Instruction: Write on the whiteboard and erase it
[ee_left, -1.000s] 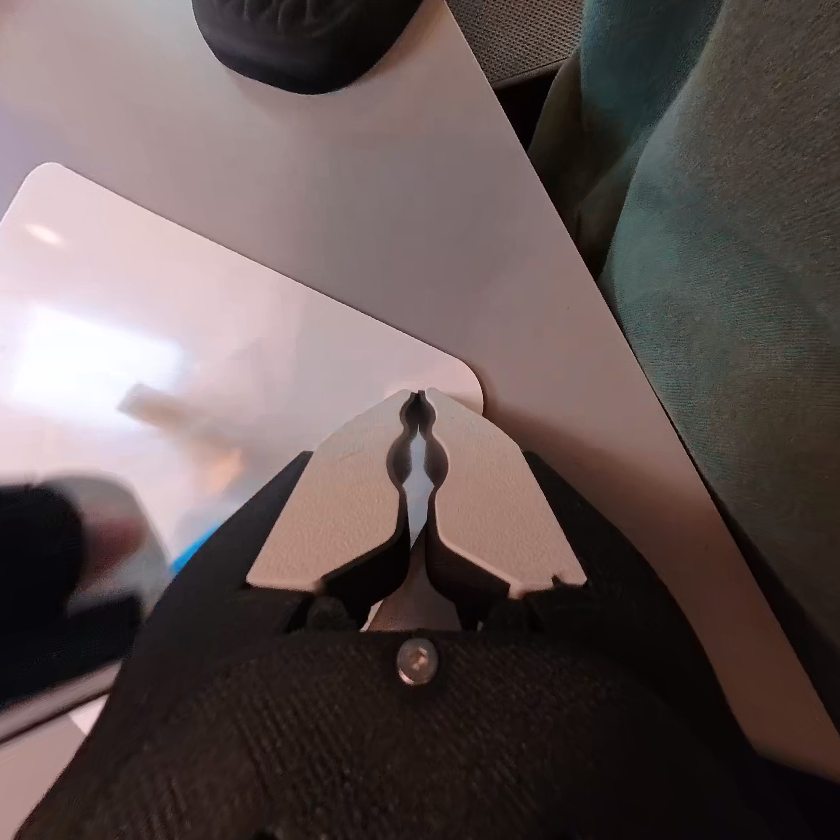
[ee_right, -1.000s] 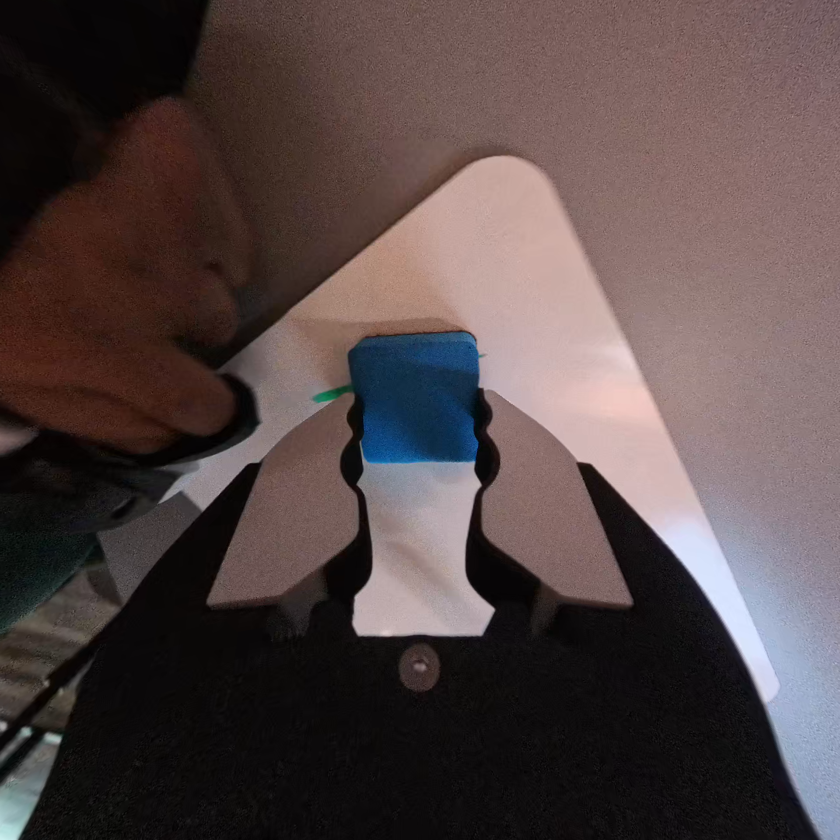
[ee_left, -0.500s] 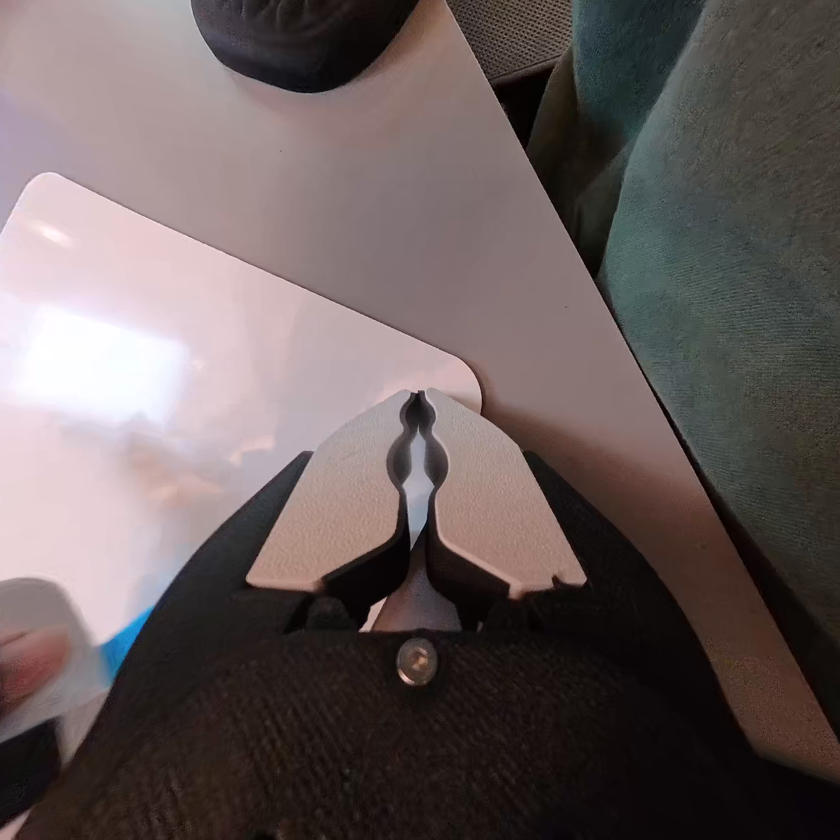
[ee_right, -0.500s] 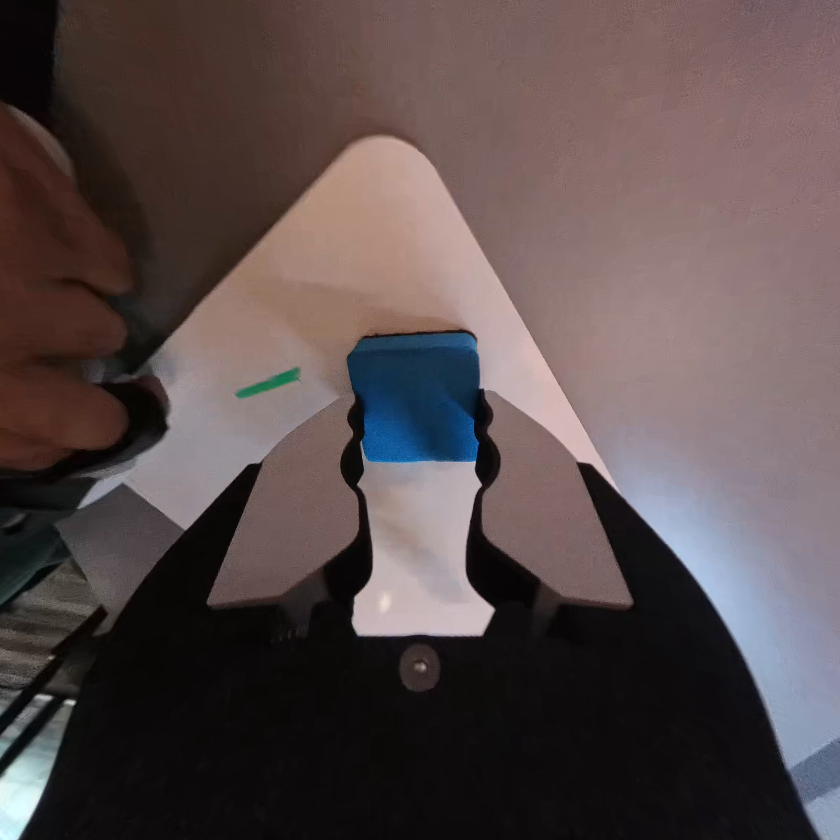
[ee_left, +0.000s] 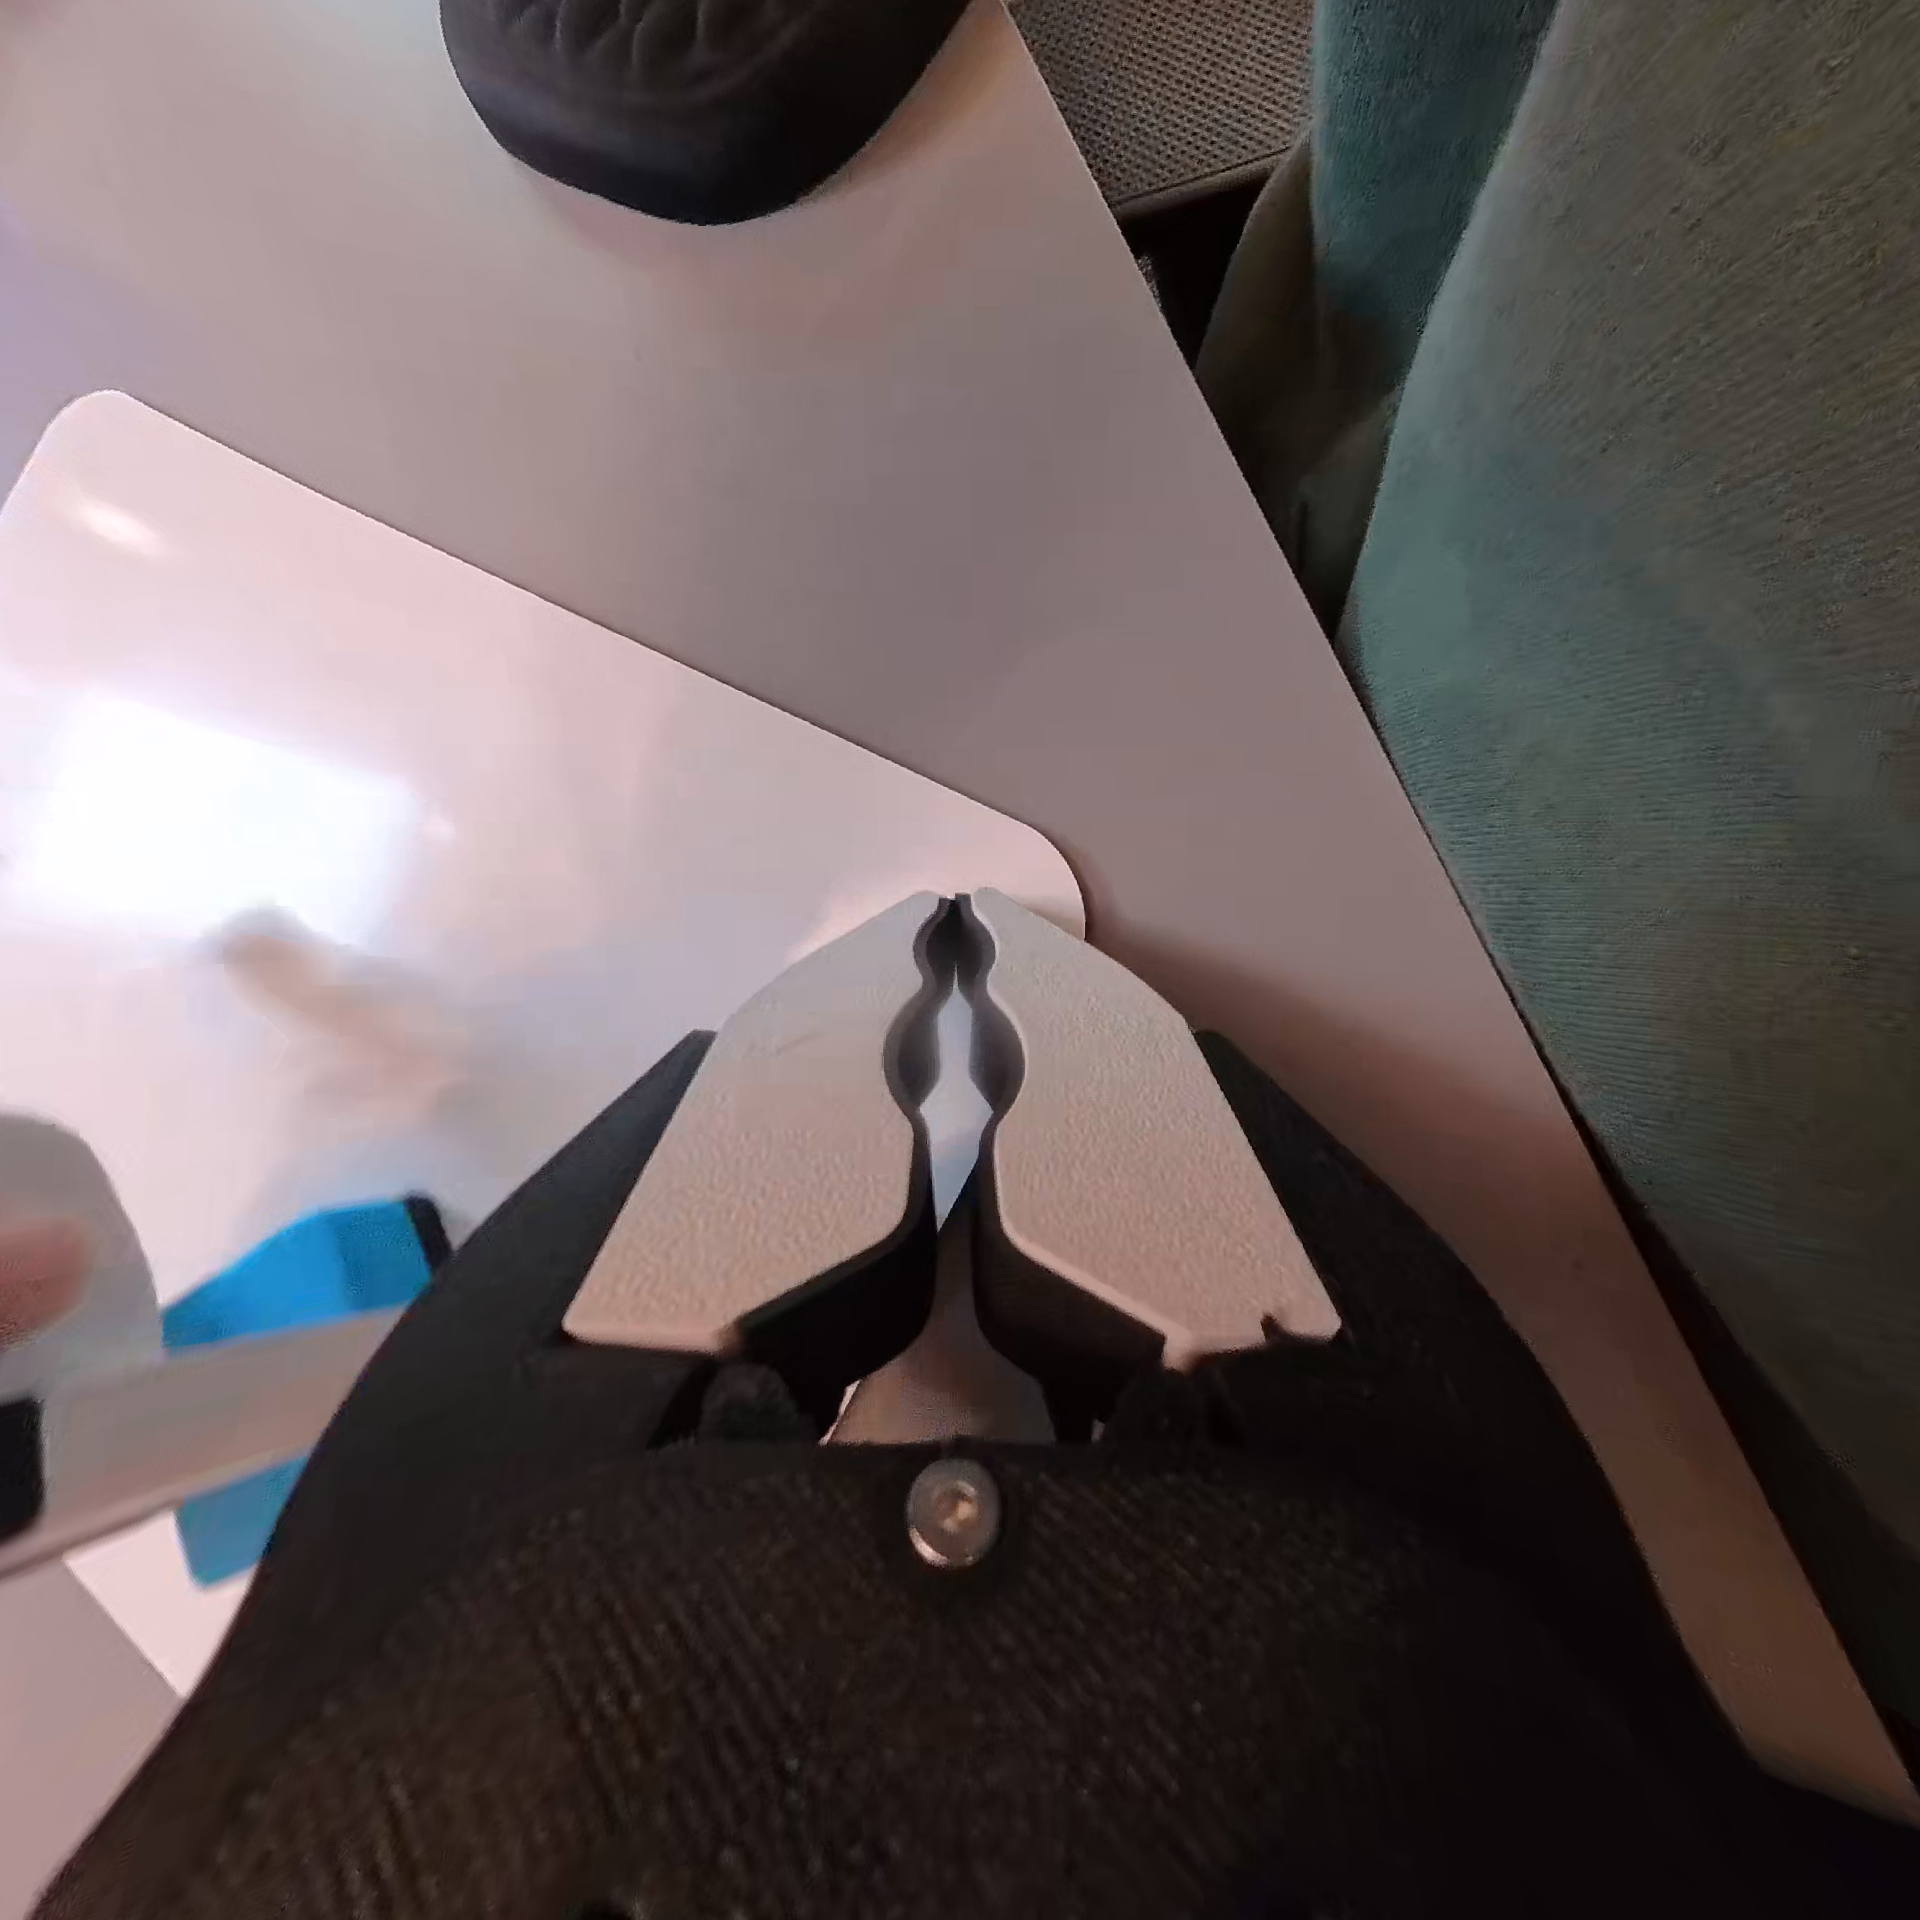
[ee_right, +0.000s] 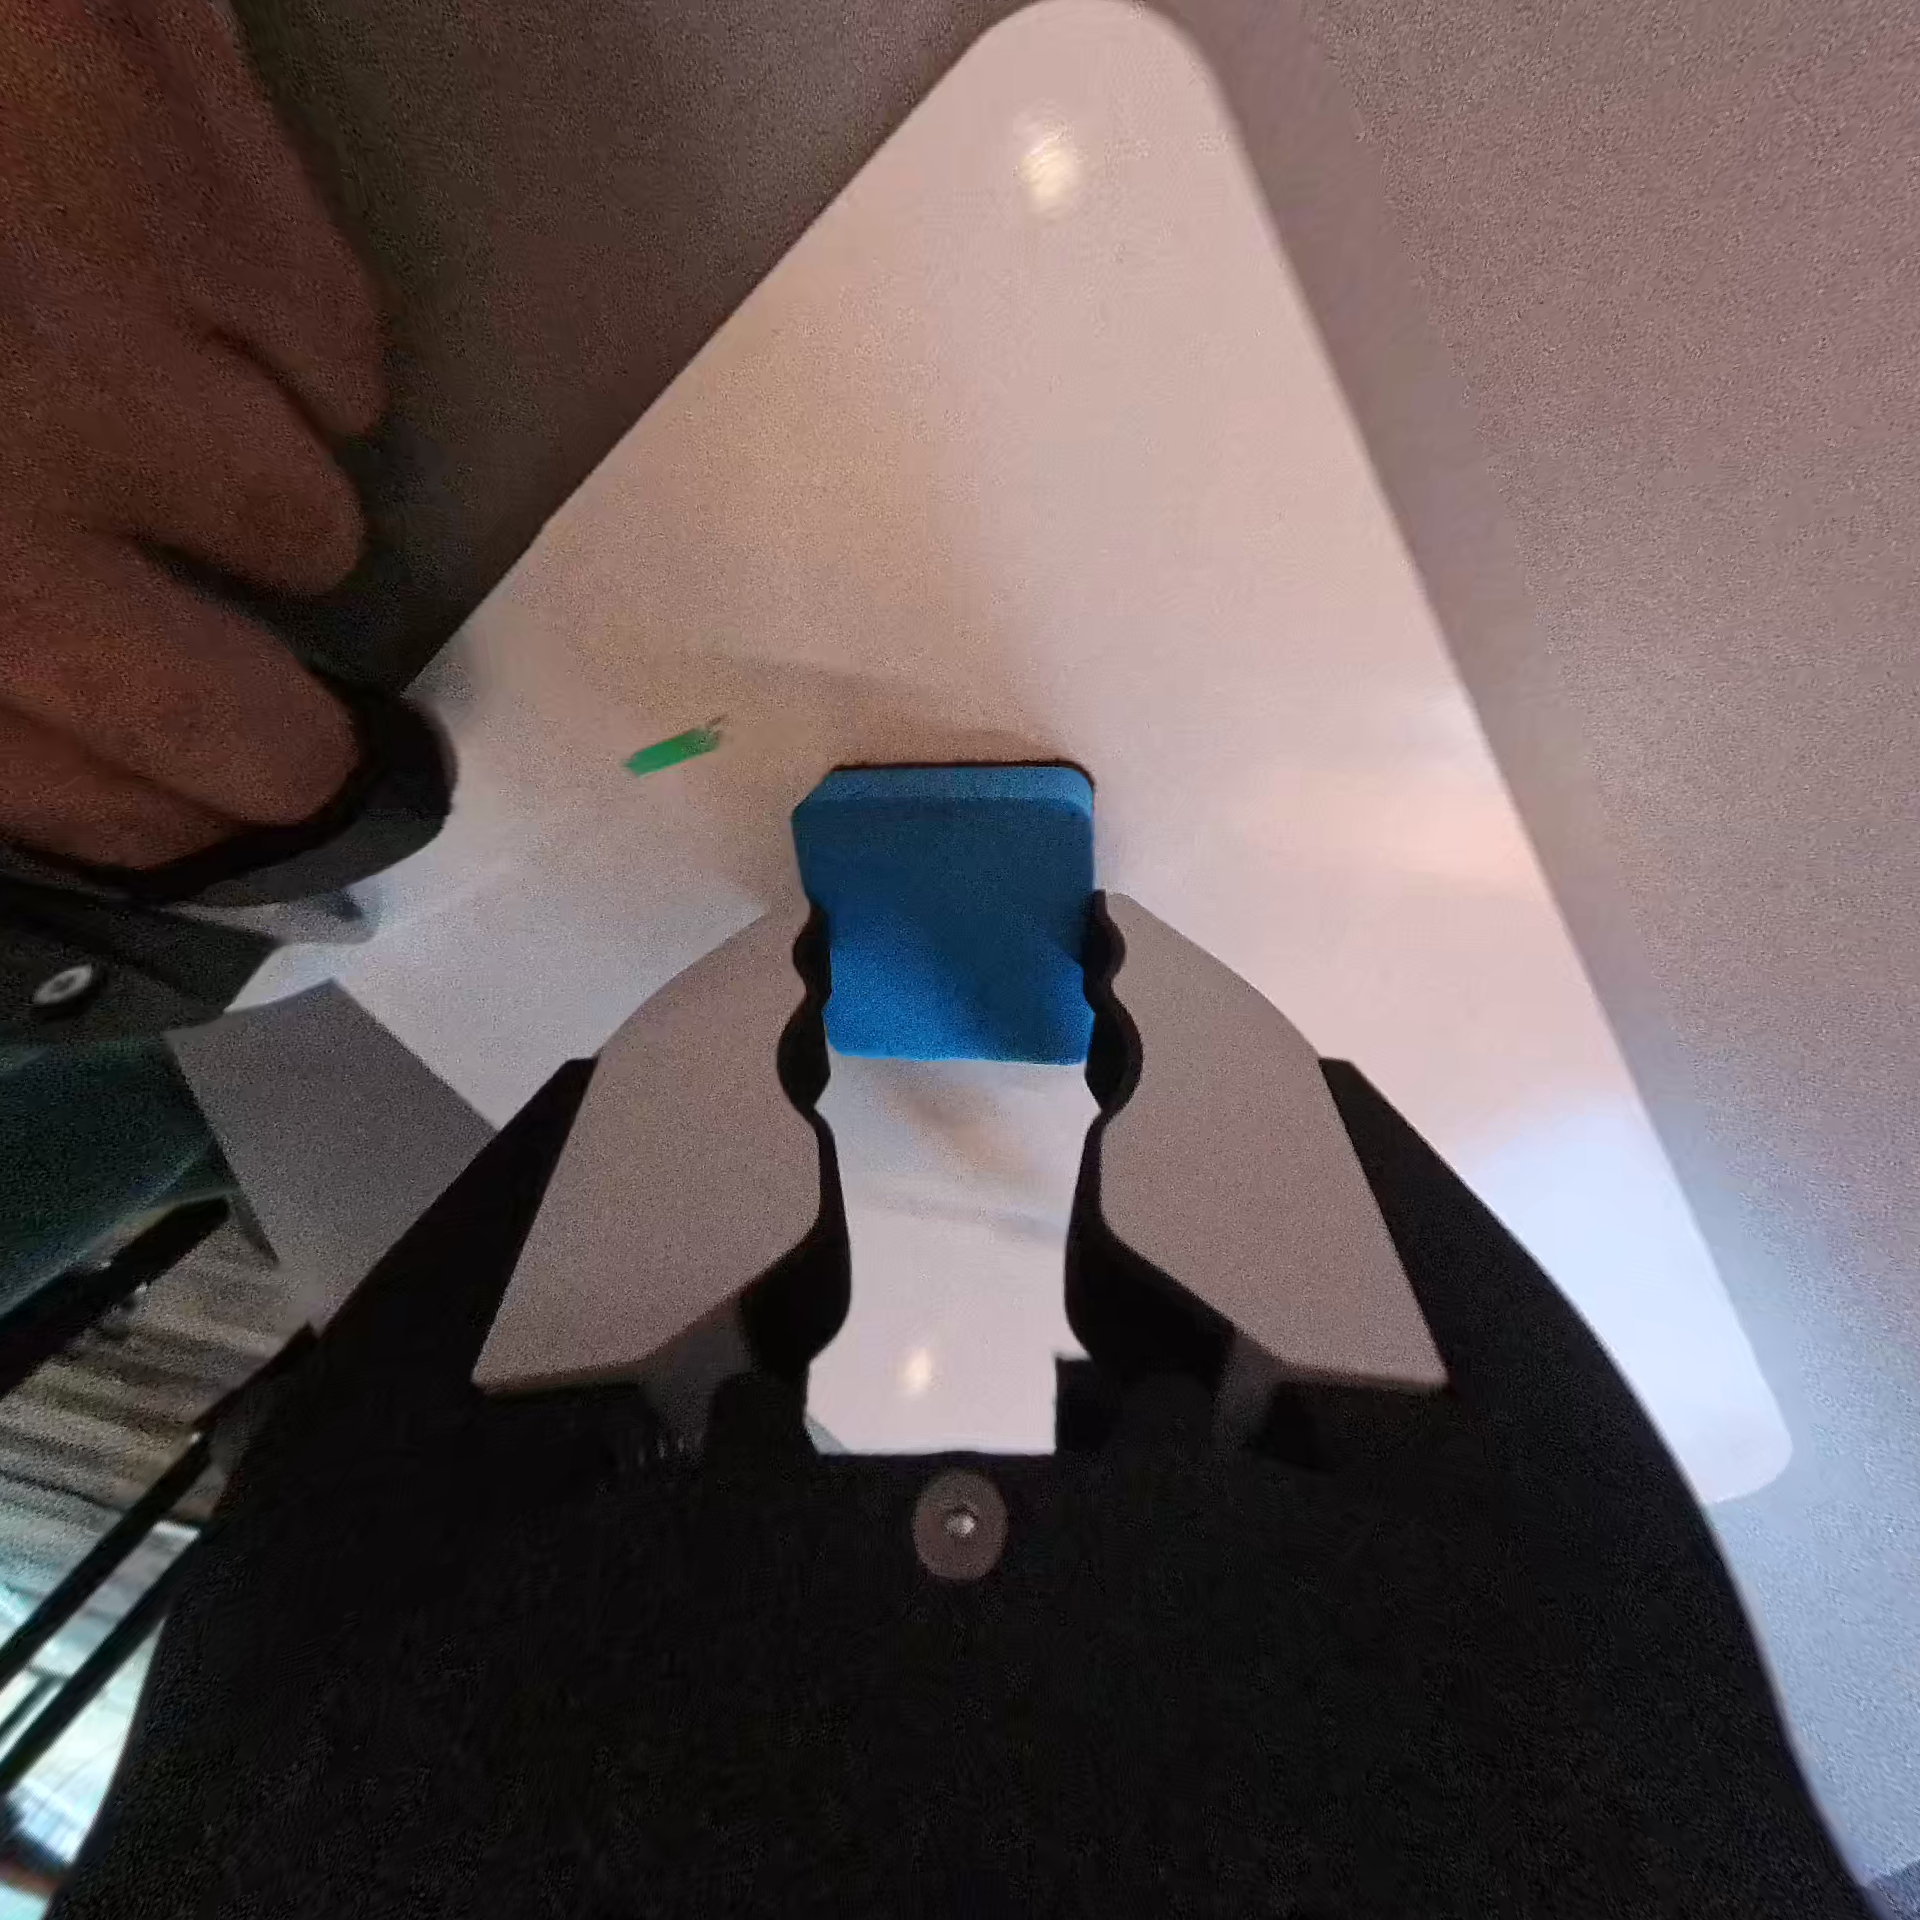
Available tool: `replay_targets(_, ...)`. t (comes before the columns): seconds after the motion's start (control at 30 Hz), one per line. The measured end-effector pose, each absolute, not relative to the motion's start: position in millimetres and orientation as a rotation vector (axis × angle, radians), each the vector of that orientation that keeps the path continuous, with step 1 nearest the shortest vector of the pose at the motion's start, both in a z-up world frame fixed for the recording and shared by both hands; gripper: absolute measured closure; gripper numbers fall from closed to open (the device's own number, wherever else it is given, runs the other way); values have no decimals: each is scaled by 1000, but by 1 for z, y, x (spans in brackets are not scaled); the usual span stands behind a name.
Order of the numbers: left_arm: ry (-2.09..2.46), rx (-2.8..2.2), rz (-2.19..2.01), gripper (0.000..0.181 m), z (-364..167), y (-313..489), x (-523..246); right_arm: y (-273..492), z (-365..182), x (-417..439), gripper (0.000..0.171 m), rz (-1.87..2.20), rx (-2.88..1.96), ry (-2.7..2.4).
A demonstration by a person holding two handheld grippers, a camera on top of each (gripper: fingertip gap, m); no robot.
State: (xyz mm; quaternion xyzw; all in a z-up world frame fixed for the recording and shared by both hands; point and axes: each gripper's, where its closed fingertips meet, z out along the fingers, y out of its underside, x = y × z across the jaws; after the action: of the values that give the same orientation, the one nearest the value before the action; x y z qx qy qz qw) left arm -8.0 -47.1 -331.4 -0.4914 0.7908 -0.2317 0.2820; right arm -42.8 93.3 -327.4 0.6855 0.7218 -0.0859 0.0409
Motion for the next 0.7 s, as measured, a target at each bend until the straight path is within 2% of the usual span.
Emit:
replay_targets(0.17, 2099, -1323, -610, 181, -331, -48, -9, 54, -327, -58, 123, -327, 1947, 2341)
replay_targets(0.53, 2088, -1337, -620, 181, -331, -50, -10, 62, -316, -56, 113, -384, 2046, 2365)
replay_targets(0.7, 2090, -1332, -607, 180, -331, -50, -10, 57, -316, -54, 115, -398, 2059, 2382)
